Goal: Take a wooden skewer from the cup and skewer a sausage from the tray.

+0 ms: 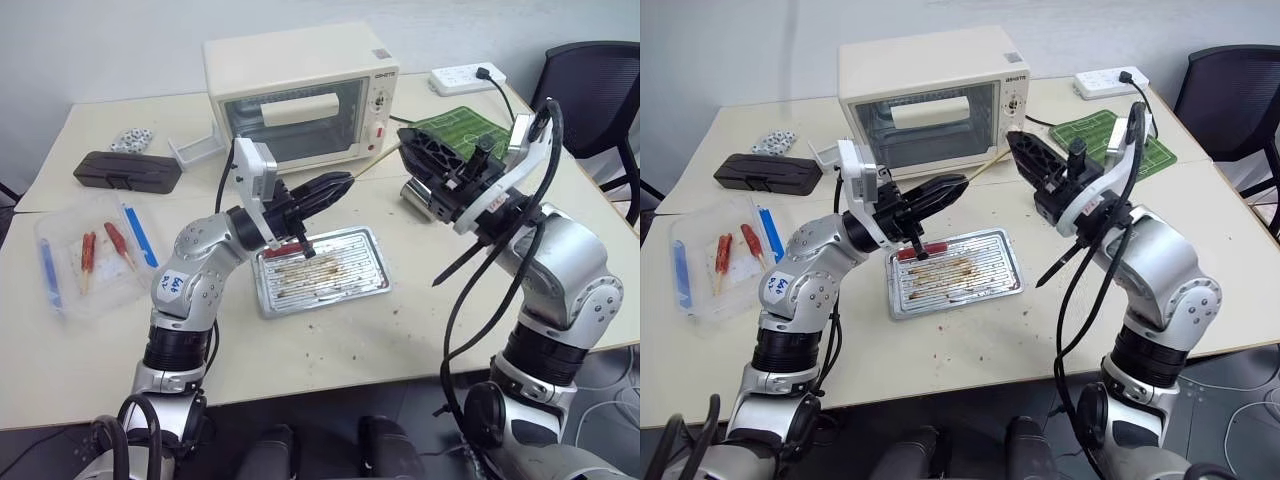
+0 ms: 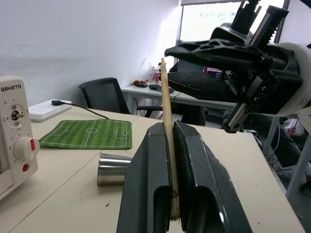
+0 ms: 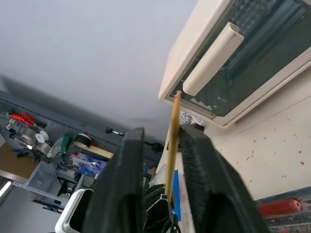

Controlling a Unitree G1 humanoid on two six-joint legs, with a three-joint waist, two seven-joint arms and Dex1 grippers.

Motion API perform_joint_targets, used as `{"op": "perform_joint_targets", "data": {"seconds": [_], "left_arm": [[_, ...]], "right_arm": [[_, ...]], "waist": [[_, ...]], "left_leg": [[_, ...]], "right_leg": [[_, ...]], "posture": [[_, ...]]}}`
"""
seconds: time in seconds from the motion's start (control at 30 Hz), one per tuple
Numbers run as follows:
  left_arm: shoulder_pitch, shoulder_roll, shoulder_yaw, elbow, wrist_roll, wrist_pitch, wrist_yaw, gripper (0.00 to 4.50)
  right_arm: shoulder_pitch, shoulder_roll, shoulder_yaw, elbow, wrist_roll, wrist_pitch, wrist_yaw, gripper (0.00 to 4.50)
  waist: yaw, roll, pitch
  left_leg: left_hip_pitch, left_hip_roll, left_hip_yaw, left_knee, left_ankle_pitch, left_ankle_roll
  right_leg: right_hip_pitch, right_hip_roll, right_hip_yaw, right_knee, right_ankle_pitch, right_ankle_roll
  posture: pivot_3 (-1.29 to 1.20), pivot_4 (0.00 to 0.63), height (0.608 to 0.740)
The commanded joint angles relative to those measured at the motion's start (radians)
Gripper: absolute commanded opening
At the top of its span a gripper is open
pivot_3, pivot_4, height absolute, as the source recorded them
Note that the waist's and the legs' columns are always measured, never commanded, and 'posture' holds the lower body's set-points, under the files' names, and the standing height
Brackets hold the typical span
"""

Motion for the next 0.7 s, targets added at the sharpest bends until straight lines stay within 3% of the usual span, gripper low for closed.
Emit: {"op": "perform_joint_targets", "data": {"seconds": [0.03,0.13,0.23,0.33,0.4,0.5,0.63,0.7], "left_arm": [[-0.029,0.017,0.020,-0.002,0.009,-0.019,0.003,0.00],[-0.032,0.050,0.043,0.002,0.011,-0.014,0.002,0.00],[-0.025,0.123,0.086,-0.011,-0.004,0.014,-0.003,0.00],[0.015,0.224,0.136,-0.061,-0.033,0.069,-0.022,0.00],[0.069,0.306,0.177,-0.117,-0.053,0.118,-0.038,0.00],[0.157,0.398,0.235,-0.203,-0.091,0.189,-0.047,0.00],[0.295,0.488,0.321,-0.306,-0.135,0.256,-0.056,0.00],[0.380,0.518,0.387,-0.349,-0.156,0.286,-0.049,0.00]], "right_arm": [[-0.019,-0.033,-0.011,-0.022,0.023,0.007,0.032,2.47],[-0.029,-0.116,-0.005,0.033,0.023,0.060,0.070,3.52],[-0.043,-0.301,0.044,0.119,0.023,0.154,0.152,4.49],[-0.084,-0.506,0.165,0.132,-0.156,0.278,0.363,4.49],[-0.118,-0.617,0.329,0.085,-0.457,0.248,0.625,4.49],[-0.163,-0.717,0.591,0.067,-0.874,0.049,0.979,4.49],[-0.237,-0.672,0.816,0.182,-1.243,-0.213,1.271,4.49],[-0.287,-0.580,0.883,0.295,-1.359,-0.298,1.347,4.49]], "waist": [[0.000,0.000,0.000],[0.001,0.000,0.000],[0.000,0.000,0.000],[-0.005,0.000,0.000],[-0.009,0.000,0.000],[-0.005,-0.001,0.001],[-0.004,-0.006,0.003],[-0.003,-0.008,0.005]], "left_leg": [[0.000,0.000,0.000,0.000,0.000,0.000],[0.000,0.000,0.000,0.000,0.000,0.000],[0.000,0.000,0.000,0.000,0.000,0.001],[-0.001,0.000,0.000,-0.001,0.000,0.001],[0.000,0.001,0.002,-0.003,-0.001,0.001],[0.000,0.002,0.000,-0.003,-0.003,0.004],[-0.001,0.000,0.001,-0.001,-0.002,0.002],[-0.003,0.000,0.002,0.000,-0.002,0.000]], "right_leg": [[0.000,0.000,0.000,0.000,0.000,0.000],[0.000,0.000,0.000,0.000,0.000,0.000],[0.000,0.000,-0.001,-0.001,0.000,0.000],[0.000,0.000,-0.002,-0.002,0.000,0.000],[-0.001,0.000,-0.002,-0.003,0.000,0.000],[-0.002,0.003,-0.001,-0.003,0.000,-0.001],[-0.004,0.001,0.000,-0.003,0.000,0.000],[-0.006,0.000,0.002,-0.003,0.000,0.000]], "posture": [[0.00,0.150,0.740],[0.00,0.150,0.740],[0.00,0.150,0.740],[0.00,0.150,0.740],[0.00,0.150,0.740],[0.00,0.150,0.740],[0.00,0.150,0.740],[0.00,0.150,0.740]]}}
